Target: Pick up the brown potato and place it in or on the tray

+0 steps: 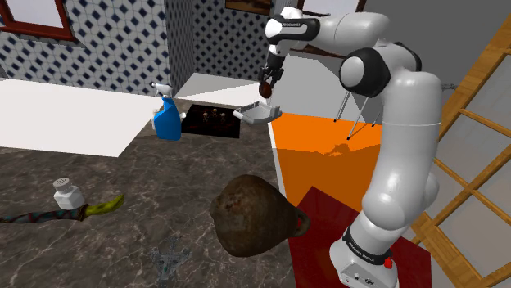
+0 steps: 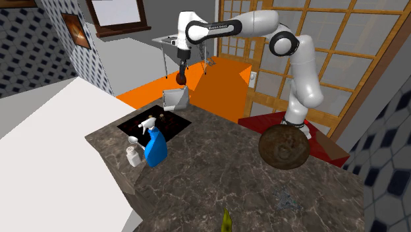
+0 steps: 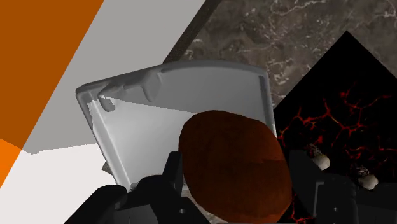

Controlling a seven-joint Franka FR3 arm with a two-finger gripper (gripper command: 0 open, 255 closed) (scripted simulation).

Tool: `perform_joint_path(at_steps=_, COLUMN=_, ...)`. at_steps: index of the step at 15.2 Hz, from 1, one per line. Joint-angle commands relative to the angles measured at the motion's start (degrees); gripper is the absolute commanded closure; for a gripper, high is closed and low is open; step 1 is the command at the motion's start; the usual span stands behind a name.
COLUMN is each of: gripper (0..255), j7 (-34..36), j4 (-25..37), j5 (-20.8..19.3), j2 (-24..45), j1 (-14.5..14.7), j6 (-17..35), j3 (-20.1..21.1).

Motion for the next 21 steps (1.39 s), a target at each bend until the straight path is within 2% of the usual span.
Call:
perform_joint_path(at_steps=1, gripper=255, j7=-1.3, j4=8.0, j5=1.0, j2=5.2, j1=-1.9, j6=-3.0, j3=-0.2)
perform_joint_path(at_steps=3, gripper=255, j7=-2.3, j4=19.7, j5=2.1, j2=12.4, j1=-4.4, j6=-7.7, j3=-0.1)
perform_joint_path(at_steps=13, gripper=255, j7=-3.4, j4=9.2, j5=2.1, j2=10.7, j1=-3.6, j6=1.1, j3=0.0)
perform_joint_path(at_steps=19, gripper=255, j7=-4.0, j4=4.8, j5=2.4, j2=10.7, j1=-3.3, j6=5.4, j3=0.1)
perform_joint_path(at_steps=21, gripper=255, j7=-4.0, j4=4.8, j5=2.4, j2=10.7, j1=-3.3, j6=5.4, j3=0.1)
